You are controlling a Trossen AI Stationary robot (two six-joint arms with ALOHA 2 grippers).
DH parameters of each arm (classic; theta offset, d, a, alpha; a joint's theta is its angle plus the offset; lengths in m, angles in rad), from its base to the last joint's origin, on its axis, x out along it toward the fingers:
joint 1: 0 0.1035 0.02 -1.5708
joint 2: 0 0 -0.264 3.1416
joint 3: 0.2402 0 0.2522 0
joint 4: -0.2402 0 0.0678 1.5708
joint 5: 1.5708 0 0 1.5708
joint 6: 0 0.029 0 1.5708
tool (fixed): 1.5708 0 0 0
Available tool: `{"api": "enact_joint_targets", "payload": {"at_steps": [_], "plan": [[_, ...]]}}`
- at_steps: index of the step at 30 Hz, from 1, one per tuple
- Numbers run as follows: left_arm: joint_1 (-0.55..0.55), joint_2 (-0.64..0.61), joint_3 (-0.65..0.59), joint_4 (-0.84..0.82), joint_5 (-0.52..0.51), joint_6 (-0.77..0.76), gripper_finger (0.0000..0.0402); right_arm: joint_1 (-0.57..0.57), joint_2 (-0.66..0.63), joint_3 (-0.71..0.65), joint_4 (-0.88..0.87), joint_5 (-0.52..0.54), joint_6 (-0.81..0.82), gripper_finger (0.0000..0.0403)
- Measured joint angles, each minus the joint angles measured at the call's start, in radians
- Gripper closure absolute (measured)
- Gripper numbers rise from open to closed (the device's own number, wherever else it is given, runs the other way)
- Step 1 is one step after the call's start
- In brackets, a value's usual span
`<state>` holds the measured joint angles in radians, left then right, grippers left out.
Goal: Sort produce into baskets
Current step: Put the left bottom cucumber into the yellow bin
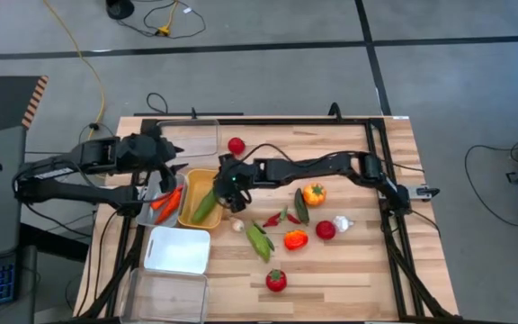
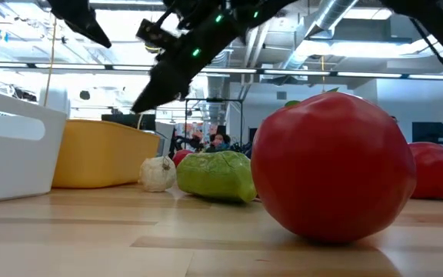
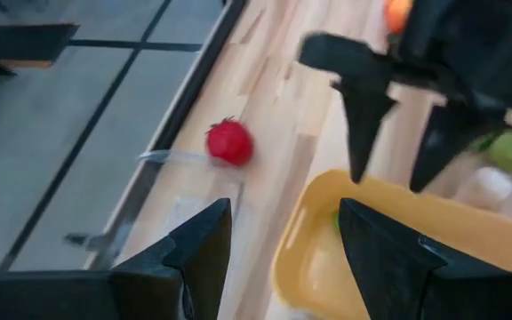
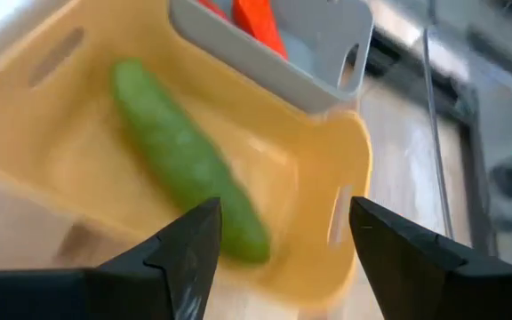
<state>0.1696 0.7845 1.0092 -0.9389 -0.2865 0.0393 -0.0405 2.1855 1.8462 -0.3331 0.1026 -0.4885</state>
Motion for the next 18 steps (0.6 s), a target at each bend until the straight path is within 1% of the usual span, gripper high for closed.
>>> {"api": "enact_joint_targets", "payload": {"at_steps": [4,6,8,12,14,18], "plan": [[0.0,0.063,0.0,0.069,0.074,0.027,0.0204,-0.043,-0.084,-0.015,-0.155,-0.071,0.086,0.0127],[0.0,0.098,0.0,0.101,0.127,0.051,0.0204,-0.069,-0.13,-0.048,-0.192,-0.087,0.129,0.0127],[0.0,0.142,0.0,0.134,0.181,0.074,0.0204,-0.095,-0.183,-0.099,-0.223,-0.092,0.171,0.0127],[-0.002,0.235,-0.001,0.217,0.296,0.1,0.0204,-0.134,-0.31,-0.241,-0.213,-0.096,0.228,0.0127],[-0.006,0.283,-0.001,0.26,0.356,0.118,0.0204,-0.148,-0.377,-0.318,-0.202,-0.087,0.257,0.0127],[-0.028,0.382,-0.001,0.364,0.446,0.138,0.0204,-0.167,-0.504,-0.464,-0.182,-0.011,0.318,0.0127]]}}
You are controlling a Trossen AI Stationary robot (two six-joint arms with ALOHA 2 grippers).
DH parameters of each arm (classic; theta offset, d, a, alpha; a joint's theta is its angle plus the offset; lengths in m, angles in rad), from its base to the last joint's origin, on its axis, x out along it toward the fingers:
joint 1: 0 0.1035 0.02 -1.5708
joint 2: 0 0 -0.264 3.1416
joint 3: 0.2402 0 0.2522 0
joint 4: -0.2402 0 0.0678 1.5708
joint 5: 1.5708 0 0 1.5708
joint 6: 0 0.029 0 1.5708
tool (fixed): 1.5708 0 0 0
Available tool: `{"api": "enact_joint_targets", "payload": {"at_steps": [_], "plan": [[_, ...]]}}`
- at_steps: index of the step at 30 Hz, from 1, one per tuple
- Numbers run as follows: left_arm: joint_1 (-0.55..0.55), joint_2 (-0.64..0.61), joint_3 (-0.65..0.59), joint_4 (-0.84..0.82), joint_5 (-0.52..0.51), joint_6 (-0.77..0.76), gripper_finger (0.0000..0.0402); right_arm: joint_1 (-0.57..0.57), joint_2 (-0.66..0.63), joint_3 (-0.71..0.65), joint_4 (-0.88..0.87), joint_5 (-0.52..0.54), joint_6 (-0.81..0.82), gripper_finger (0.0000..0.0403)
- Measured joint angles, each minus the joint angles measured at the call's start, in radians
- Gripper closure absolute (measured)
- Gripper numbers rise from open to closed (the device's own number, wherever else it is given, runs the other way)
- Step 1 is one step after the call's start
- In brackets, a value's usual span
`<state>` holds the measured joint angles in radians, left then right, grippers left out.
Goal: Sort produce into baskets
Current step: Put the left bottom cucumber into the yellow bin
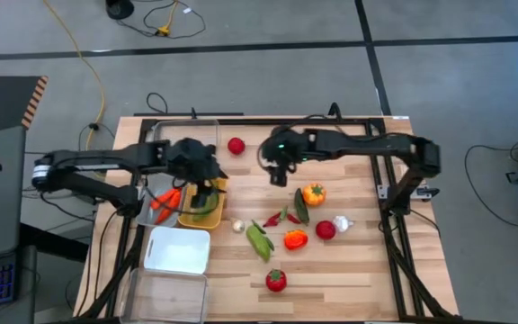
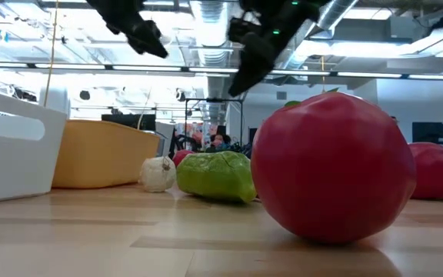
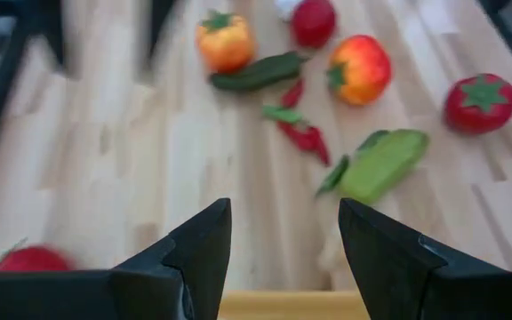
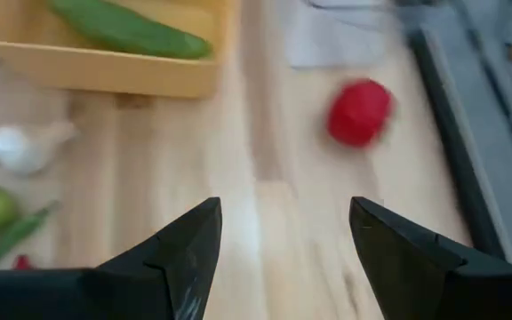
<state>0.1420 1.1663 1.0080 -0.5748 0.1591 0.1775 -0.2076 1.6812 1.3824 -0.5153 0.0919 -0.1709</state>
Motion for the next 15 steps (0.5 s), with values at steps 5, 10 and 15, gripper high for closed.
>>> {"api": "enact_joint_targets", "payload": {"at_steps": [5,10,15], "plan": [[-0.049,0.123,0.0,0.12,0.044,0.003,0.0204,-0.004,-0.139,-0.149,0.019,0.069,0.072,0.0127],[-0.12,0.236,0.0,0.233,0.072,0.014,0.0204,0.012,-0.257,-0.257,0.03,0.077,0.156,0.0127],[-0.198,0.338,0.0,0.334,0.075,0.028,0.0204,0.036,-0.332,-0.314,0.034,0.099,0.225,0.0127]]}}
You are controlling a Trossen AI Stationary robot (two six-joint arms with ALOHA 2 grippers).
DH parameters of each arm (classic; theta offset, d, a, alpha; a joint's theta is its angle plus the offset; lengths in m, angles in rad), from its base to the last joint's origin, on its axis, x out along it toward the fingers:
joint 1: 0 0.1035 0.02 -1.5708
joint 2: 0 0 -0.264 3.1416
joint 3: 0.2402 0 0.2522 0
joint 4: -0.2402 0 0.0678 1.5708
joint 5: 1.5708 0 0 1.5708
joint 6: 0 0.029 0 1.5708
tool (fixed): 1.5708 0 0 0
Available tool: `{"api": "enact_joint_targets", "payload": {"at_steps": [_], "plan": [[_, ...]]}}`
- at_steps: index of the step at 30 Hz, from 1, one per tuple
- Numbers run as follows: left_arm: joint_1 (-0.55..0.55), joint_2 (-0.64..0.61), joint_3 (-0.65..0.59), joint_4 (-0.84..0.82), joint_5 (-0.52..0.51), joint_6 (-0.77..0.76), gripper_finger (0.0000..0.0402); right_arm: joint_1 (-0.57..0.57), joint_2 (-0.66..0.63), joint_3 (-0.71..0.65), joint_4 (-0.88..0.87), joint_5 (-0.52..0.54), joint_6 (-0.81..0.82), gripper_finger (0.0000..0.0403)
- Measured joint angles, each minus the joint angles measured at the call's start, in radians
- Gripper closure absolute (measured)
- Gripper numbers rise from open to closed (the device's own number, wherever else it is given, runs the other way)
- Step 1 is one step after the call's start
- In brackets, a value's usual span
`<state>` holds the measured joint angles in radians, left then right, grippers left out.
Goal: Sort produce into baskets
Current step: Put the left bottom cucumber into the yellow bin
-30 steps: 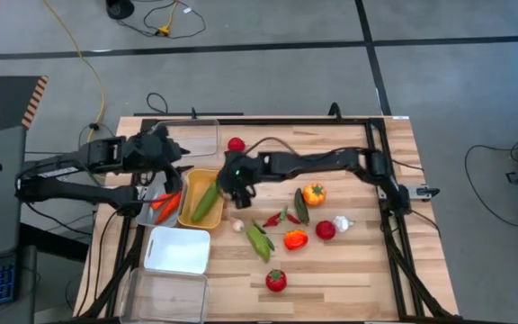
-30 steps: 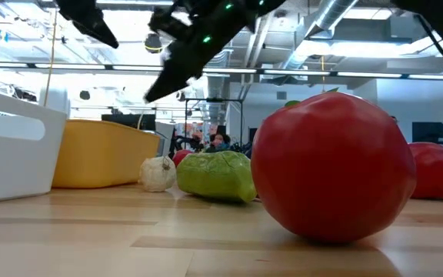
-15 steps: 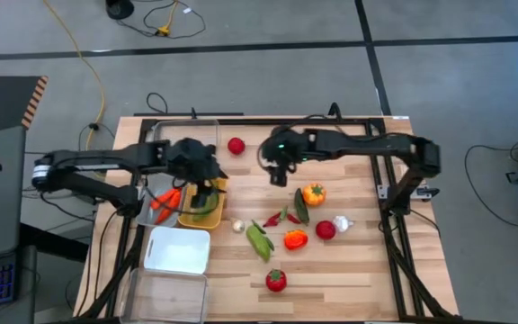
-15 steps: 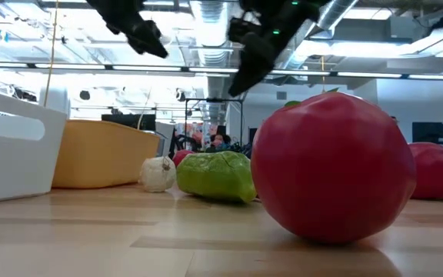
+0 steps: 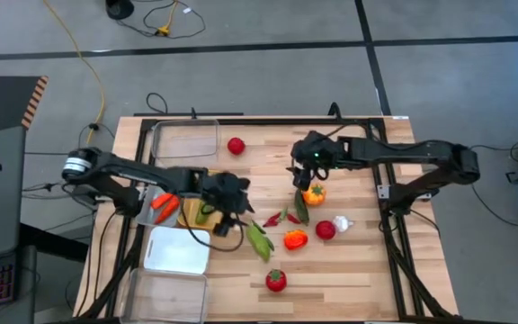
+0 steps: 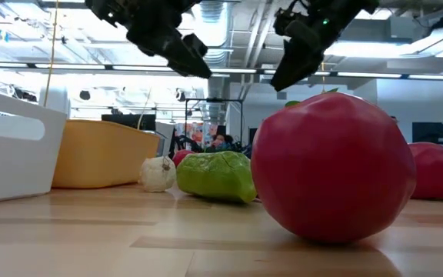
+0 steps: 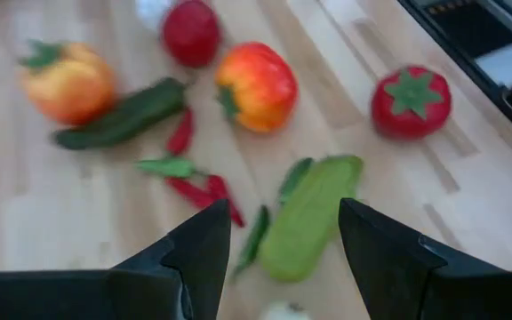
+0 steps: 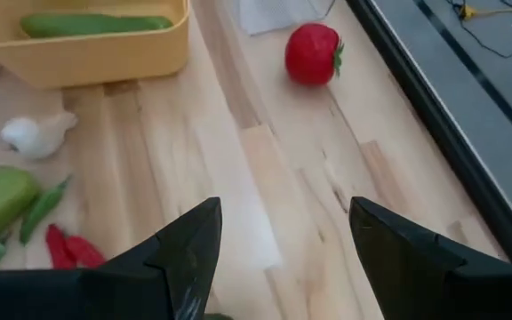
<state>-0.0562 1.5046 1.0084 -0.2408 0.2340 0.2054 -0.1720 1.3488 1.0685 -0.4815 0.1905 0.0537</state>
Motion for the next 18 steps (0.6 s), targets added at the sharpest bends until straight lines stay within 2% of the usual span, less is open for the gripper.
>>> {"api": "enact_joint_targets", "payload": {"at_steps": [6,13,18], "plan": [[-0.077,0.119,0.006,0.1,-0.004,0.021,0.0204,0.032,-0.014,-0.011,0.006,-0.001,0.033,0.0127],[-0.098,0.253,0.074,0.083,-0.012,0.033,0.0204,0.072,0.019,-0.011,0.047,-0.004,0.036,0.0127],[-0.098,0.32,0.137,0.009,-0.012,0.045,0.0204,0.094,0.051,-0.011,0.046,-0.005,0.035,0.0127]]}}
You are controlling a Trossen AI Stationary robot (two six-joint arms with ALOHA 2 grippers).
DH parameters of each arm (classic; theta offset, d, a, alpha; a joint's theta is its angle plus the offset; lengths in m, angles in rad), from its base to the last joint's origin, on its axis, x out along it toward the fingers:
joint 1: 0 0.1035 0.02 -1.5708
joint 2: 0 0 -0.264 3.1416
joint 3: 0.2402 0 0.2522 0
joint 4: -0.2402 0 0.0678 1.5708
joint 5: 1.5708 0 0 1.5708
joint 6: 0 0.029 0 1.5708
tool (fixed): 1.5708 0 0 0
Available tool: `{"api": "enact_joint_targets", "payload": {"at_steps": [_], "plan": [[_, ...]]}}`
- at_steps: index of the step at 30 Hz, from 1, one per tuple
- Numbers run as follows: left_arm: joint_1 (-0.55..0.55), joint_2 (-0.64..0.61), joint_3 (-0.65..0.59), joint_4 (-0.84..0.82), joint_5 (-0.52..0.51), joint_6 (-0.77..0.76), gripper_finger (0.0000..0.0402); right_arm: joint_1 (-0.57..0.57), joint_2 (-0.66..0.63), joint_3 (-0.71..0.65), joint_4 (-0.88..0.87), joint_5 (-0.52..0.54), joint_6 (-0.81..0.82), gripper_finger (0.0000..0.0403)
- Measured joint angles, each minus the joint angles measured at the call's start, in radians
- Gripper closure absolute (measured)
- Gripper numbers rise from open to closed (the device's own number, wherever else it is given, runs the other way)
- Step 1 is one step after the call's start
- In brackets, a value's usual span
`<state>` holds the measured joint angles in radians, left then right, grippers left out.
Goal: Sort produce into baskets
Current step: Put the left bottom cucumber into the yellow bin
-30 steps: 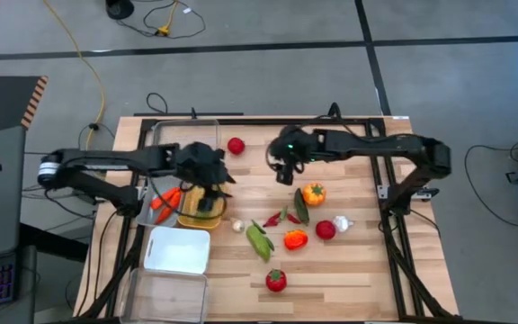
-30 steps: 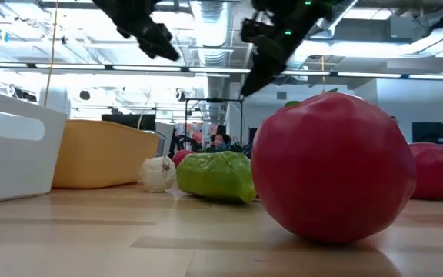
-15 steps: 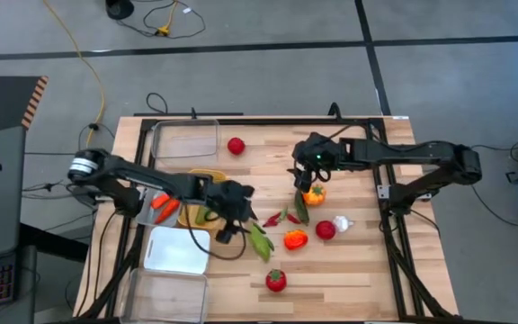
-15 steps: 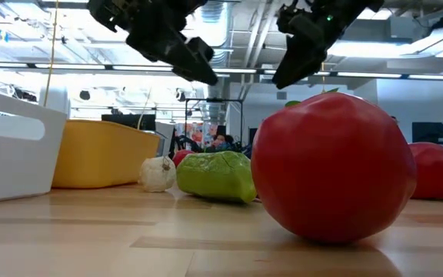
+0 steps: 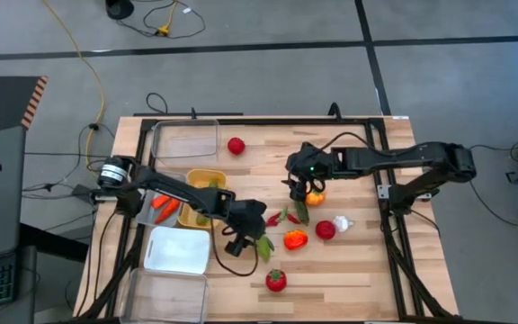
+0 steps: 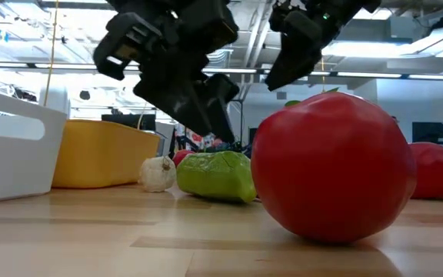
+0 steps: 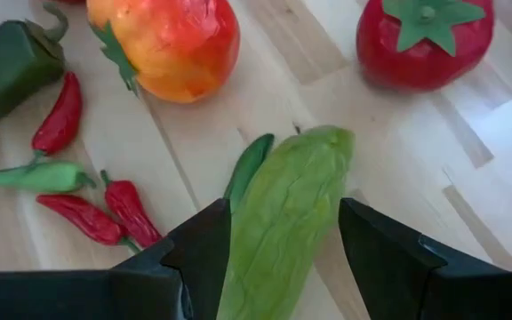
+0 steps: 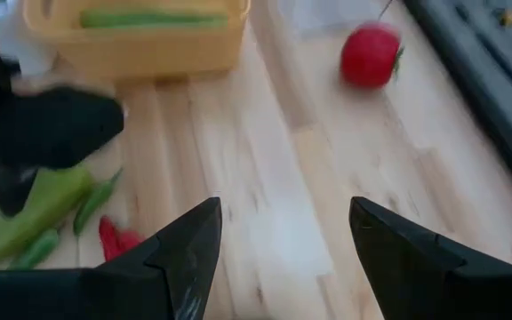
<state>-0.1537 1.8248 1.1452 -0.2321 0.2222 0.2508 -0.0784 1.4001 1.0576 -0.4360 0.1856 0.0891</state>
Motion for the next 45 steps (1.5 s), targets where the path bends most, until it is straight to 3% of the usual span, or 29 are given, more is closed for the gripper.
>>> {"api": "enact_joint_targets", "payload": {"at_steps": [6,17,29,45], "plan": [[0.008,0.009,0.041,-0.084,0.001,0.0,0.0204,0.0,0.032,0.003,0.009,-0.001,-0.008,0.0127],[-0.001,0.01,0.048,-0.076,-0.058,-0.032,0.0203,-0.002,0.046,0.0,0.005,-0.001,-0.01,0.0127],[-0.024,0.01,0.048,-0.082,-0.087,-0.045,0.0148,-0.002,0.044,0.0,0.004,-0.001,-0.01,0.0127],[0.01,0.01,0.047,-0.143,-0.045,0.131,0.015,-0.003,0.044,0.0,0.003,-0.001,-0.01,0.0127]]}}
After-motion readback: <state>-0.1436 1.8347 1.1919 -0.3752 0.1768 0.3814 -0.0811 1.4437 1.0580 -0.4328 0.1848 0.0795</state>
